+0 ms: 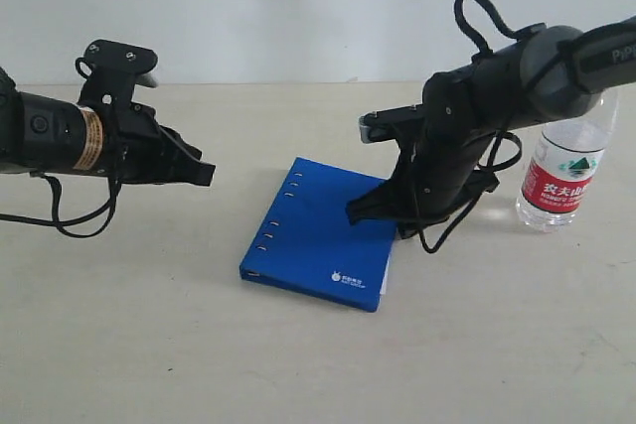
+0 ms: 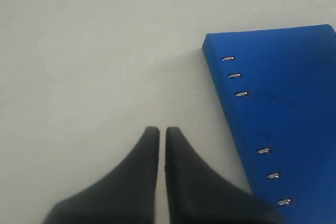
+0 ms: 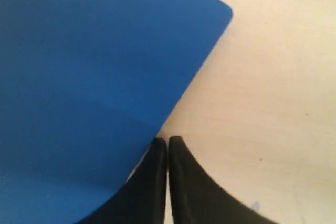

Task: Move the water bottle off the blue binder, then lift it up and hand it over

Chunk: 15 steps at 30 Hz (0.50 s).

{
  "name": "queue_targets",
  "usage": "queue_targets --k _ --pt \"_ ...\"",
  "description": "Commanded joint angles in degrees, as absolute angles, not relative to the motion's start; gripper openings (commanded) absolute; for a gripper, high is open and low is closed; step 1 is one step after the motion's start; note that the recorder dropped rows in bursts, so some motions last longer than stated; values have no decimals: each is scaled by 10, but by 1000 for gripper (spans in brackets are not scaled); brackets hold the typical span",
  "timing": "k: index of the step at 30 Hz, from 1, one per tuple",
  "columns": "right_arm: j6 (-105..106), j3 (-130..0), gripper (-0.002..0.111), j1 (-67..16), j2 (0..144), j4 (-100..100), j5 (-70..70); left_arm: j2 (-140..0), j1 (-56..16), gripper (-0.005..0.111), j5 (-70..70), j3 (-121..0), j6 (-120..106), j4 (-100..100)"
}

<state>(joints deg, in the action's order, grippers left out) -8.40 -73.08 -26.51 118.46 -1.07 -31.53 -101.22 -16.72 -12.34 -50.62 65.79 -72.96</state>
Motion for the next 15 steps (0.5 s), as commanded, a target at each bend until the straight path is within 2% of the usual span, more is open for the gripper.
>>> queue_targets --k 1,6,10,13,15 --pt "-24 -754 0 -263 1191 40 -364 -1021 -166 4 -119 -510 654 -730" --pt "11 -790 0 -263 1151 52 -409 -1026 -166 4 -93 -510 659 -730" --pt "0 -775 0 -263 1064 44 -429 -1026 -166 4 -90 -505 684 -733" --pt "-3 -709 0 -263 1065 33 -457 -1026 -166 4 -108 -490 752 -804" --pt "-23 -684 0 -263 1073 38 -429 -1026 -166 4 -176 -488 844 -914"
